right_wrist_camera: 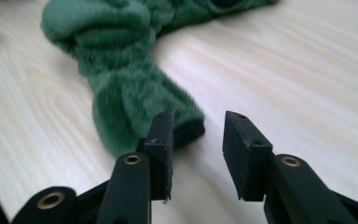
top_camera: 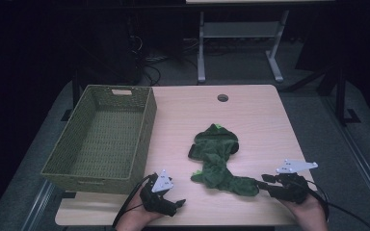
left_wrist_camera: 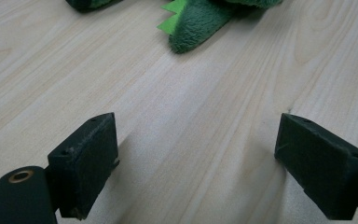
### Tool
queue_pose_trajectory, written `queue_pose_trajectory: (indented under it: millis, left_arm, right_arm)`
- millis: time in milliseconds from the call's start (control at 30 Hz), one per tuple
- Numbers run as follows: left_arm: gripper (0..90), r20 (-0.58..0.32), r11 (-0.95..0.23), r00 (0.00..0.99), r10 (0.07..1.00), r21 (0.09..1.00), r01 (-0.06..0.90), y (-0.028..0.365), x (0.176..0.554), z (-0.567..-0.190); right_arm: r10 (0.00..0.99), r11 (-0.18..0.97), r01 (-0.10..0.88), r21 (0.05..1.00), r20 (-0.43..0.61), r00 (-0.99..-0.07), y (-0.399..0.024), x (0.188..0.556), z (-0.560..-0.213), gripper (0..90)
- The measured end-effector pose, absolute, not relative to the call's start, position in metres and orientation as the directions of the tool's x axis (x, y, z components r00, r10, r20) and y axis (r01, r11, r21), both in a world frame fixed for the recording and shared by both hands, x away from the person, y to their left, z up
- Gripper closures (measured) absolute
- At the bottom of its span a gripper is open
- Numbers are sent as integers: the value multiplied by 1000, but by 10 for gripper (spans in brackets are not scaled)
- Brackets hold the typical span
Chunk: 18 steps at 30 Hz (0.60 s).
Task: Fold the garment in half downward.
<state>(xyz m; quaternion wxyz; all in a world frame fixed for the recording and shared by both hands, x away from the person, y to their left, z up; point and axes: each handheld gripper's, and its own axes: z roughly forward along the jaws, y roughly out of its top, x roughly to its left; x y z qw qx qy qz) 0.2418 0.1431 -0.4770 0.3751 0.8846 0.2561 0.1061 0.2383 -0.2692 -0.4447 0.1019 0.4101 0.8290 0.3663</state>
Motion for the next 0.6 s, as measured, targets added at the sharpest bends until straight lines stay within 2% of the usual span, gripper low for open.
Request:
queue_pose_trajectory:
  millis: [367, 533, 567, 600]
  left_arm:
    - [126, -5, -589, 848, 530, 718, 372, 143, 242, -477]
    - [126, -5, -588, 848, 531, 718, 373, 143, 242, -477]
    - [126, -5, -589, 848, 530, 718, 372, 143, 242, -477]
    - [126, -5, -589, 848, 530, 718, 372, 143, 242, -477]
  right_arm:
    - [708, 429, 615, 662, 176, -684, -268, 225, -458, 601]
    - [684, 437, 622, 649, 209, -699, -264, 226, -461, 655]
    - [683, 440, 623, 646, 210, -700, -263, 227, -462, 678]
    - [680, 442, 625, 643, 213, -701, -262, 228, -462, 739]
